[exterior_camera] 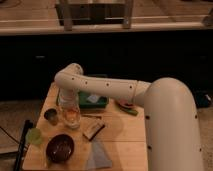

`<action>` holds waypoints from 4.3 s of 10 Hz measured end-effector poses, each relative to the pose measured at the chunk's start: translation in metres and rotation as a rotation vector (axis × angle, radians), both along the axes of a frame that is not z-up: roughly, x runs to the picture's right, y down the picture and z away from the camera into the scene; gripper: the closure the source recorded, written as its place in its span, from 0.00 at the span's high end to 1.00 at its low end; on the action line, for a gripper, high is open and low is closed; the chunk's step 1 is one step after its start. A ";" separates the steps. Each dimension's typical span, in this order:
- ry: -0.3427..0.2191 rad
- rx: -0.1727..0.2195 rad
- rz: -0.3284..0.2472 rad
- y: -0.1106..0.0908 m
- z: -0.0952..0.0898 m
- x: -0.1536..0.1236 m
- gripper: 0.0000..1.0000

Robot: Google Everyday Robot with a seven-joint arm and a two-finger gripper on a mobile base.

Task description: Place apple in paper cup

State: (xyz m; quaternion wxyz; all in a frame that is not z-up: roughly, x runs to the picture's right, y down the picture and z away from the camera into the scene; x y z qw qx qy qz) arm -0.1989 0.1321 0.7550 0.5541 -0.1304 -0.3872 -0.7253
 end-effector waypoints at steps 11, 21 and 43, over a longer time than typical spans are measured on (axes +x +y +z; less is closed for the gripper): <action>0.013 0.009 0.024 0.002 -0.005 0.008 0.80; 0.007 0.016 0.033 -0.007 -0.005 0.008 0.80; 0.007 0.016 0.033 -0.007 -0.005 0.008 0.80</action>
